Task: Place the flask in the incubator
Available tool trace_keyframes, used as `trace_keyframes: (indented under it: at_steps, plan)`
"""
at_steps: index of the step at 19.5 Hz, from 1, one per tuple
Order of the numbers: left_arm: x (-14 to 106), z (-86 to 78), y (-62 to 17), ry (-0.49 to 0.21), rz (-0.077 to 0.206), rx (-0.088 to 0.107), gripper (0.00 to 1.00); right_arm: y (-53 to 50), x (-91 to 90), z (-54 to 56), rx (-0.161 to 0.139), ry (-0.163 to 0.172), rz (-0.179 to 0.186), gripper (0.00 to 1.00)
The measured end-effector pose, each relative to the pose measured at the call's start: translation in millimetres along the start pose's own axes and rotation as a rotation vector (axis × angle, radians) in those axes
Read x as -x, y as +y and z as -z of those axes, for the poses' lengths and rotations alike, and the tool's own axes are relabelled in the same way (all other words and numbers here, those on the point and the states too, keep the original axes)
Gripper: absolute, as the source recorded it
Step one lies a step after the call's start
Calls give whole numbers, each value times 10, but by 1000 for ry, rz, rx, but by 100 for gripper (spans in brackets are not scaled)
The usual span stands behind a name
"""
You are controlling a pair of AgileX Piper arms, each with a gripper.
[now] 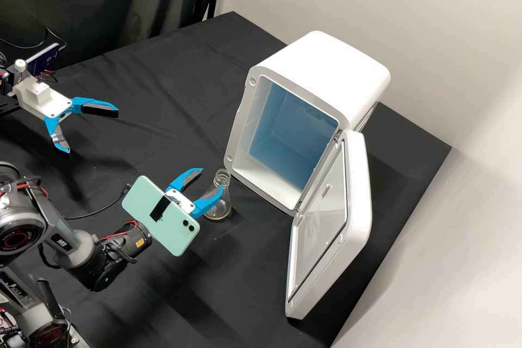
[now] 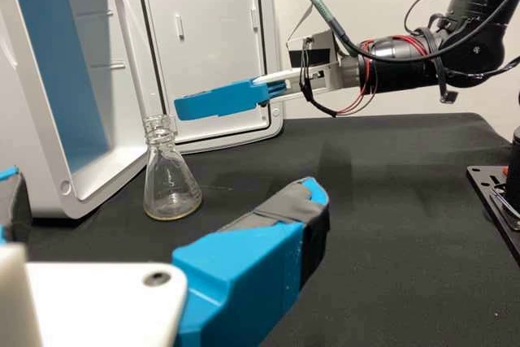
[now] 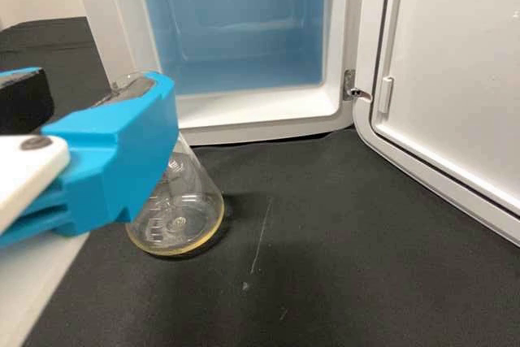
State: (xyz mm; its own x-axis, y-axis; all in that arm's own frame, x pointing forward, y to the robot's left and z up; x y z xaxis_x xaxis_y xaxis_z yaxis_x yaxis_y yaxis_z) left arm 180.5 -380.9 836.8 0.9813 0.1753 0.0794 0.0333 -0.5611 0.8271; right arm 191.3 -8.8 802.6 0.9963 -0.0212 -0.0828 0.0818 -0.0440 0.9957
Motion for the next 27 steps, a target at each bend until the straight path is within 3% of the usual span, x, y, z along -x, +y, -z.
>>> trace_keyframes:
  at_steps: [19,22,24,26,27]
  plan:
    - [0,3,1,2,0,0,100,-28,3,32,2,16,14,0]
    - [6,2,-5,2,2,1,100,50,102,78,2,30,-49,0]
    - [6,2,-5,2,2,1,100,198,184,121,-11,49,-145,0]
    - [6,2,-5,2,2,1,100,387,293,147,-41,60,-274,0]
    - [6,2,-5,2,2,1,100,442,328,150,-54,65,-313,0]
